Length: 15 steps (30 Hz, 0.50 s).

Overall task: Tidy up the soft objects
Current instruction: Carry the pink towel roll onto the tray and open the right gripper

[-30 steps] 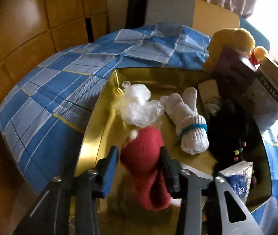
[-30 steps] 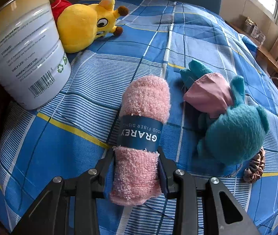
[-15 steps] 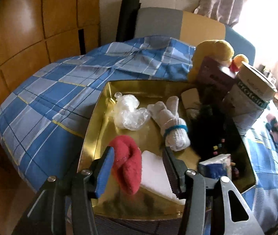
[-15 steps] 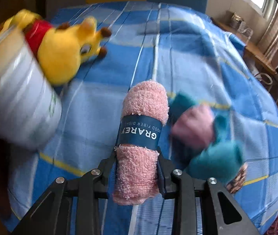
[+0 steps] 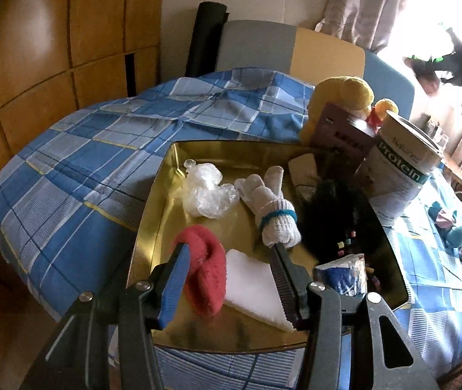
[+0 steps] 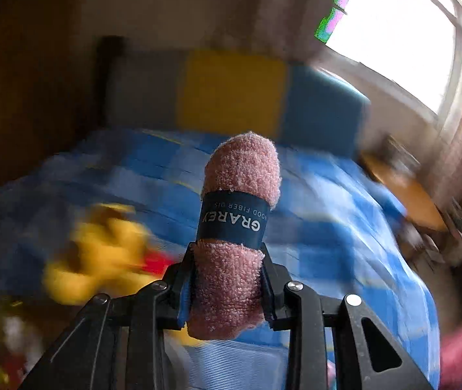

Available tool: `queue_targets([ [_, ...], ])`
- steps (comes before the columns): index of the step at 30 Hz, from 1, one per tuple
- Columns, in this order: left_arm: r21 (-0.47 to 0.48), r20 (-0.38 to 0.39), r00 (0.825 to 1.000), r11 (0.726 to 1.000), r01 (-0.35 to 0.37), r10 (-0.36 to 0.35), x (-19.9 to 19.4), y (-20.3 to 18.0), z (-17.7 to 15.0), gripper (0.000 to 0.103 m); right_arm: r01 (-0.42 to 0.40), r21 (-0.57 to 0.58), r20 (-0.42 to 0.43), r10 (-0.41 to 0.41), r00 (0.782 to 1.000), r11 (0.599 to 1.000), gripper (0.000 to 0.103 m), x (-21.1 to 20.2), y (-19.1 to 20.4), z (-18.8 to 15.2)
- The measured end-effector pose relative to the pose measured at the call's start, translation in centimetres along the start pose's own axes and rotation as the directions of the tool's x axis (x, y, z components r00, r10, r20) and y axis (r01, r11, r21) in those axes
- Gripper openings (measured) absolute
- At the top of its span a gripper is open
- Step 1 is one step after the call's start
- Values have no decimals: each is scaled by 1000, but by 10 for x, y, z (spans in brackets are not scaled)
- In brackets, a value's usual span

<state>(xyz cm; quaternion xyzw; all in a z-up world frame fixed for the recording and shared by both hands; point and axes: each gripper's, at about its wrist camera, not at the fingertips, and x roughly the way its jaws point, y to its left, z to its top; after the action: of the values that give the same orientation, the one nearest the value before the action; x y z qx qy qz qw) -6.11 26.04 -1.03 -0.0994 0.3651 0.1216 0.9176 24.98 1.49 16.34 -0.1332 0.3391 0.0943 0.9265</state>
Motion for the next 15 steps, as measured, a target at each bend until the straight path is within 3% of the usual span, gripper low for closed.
queue_targets([
  [3, -16, -4, 1000, 1000, -9, 9, 1, 5, -2, 52, -190, -123, 5, 192, 981, 974, 33, -20, 66, -13],
  [6, -30, -1, 1000, 999, -25, 25, -1, 12, -3, 52, -339, -220, -96, 325, 941, 915, 33, -23, 130, -53],
  [11, -84, 7, 997, 994, -71, 72, -6, 35, -2, 52, -522, -260, -282, 453, 846, 813, 33, -15, 200, -146],
  [15, -147, 6, 993, 983, -112, 115, -7, 59, 0, 52, -595, -266, -367, 491, 790, 758, 33, -15, 233, -203],
])
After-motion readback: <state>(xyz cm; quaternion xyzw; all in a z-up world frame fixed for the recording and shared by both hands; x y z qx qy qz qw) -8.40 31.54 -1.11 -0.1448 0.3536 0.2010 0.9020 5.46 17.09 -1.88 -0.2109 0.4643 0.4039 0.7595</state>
